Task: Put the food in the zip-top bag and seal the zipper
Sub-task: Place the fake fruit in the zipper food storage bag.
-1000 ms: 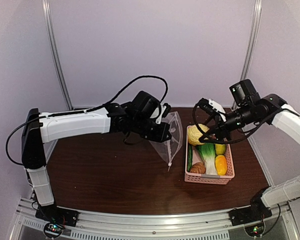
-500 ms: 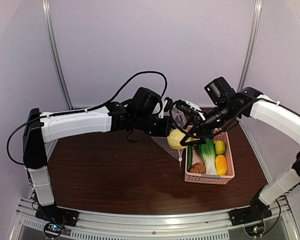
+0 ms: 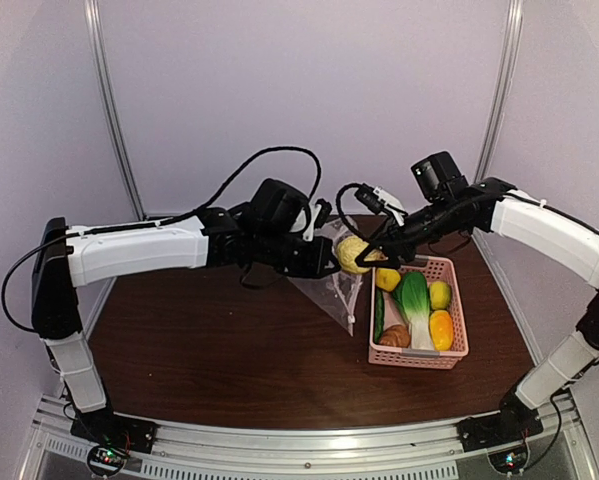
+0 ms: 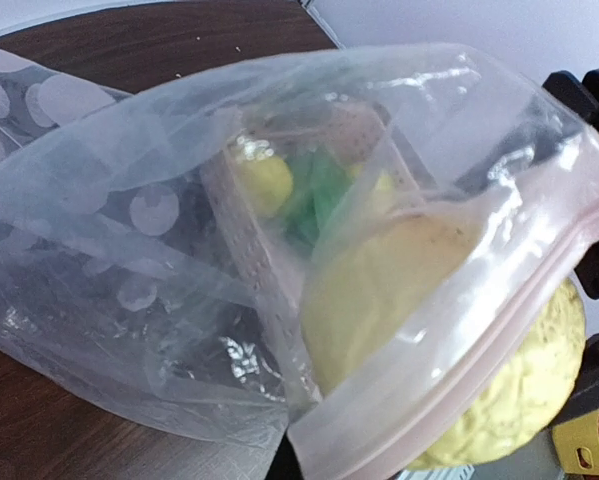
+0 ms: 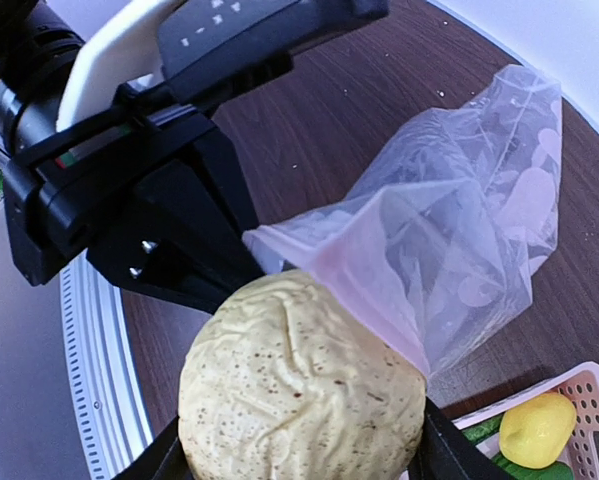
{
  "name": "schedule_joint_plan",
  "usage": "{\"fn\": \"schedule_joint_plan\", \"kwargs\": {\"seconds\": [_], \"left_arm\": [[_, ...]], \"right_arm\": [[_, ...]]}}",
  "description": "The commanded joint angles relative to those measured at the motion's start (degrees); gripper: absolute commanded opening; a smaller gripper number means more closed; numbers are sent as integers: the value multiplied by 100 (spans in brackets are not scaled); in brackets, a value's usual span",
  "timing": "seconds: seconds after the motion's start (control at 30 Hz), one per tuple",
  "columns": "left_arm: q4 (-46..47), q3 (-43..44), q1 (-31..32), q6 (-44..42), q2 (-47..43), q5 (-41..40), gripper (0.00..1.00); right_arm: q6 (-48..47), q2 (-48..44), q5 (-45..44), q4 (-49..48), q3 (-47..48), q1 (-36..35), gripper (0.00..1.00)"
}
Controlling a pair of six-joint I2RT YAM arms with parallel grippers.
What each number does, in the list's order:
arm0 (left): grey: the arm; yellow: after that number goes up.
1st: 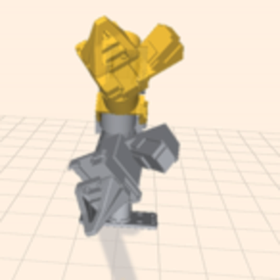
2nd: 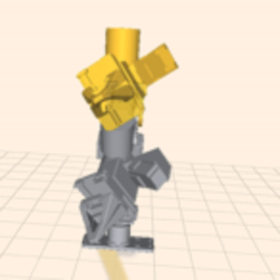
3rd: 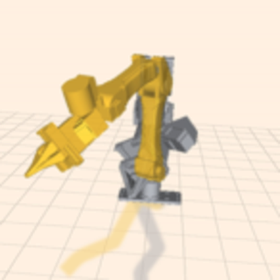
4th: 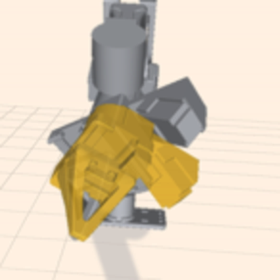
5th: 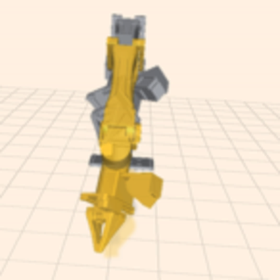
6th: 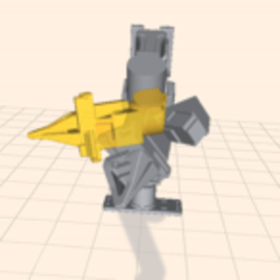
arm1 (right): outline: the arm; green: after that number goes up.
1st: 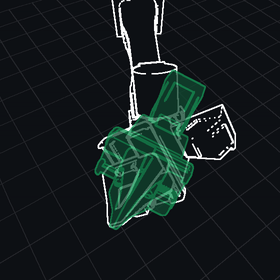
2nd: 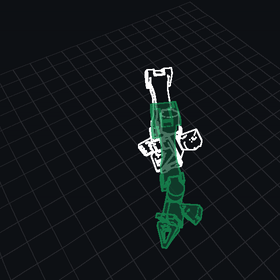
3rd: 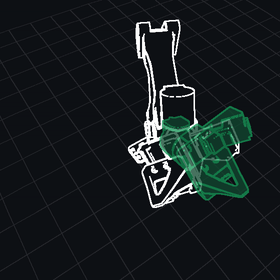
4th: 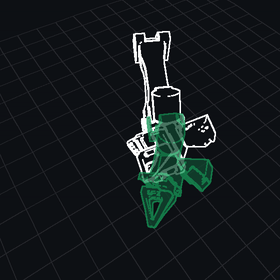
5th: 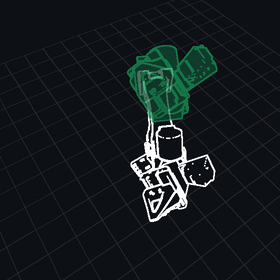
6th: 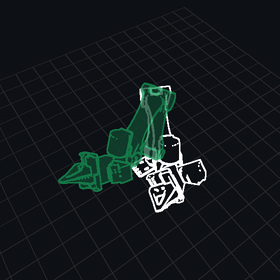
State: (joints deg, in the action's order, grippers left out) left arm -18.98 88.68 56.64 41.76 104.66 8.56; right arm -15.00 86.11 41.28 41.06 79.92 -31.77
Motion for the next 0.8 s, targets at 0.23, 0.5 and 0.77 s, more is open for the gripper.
{"fn": "schedule_joint_plan", "kwargs": {"seconds": [0.23,0.5,0.77], "left_arm": [[750,9,70,30,-216,376,0],[932,215,66,184,-87,508,0],[693,196,66,208,-282,93,0]], "right_arm": [[511,198,-1688,-338,70,-235,47],[1222,292,-1408,-693,302,-301,52],[754,82,-1186,131,887,-268,94]]}}
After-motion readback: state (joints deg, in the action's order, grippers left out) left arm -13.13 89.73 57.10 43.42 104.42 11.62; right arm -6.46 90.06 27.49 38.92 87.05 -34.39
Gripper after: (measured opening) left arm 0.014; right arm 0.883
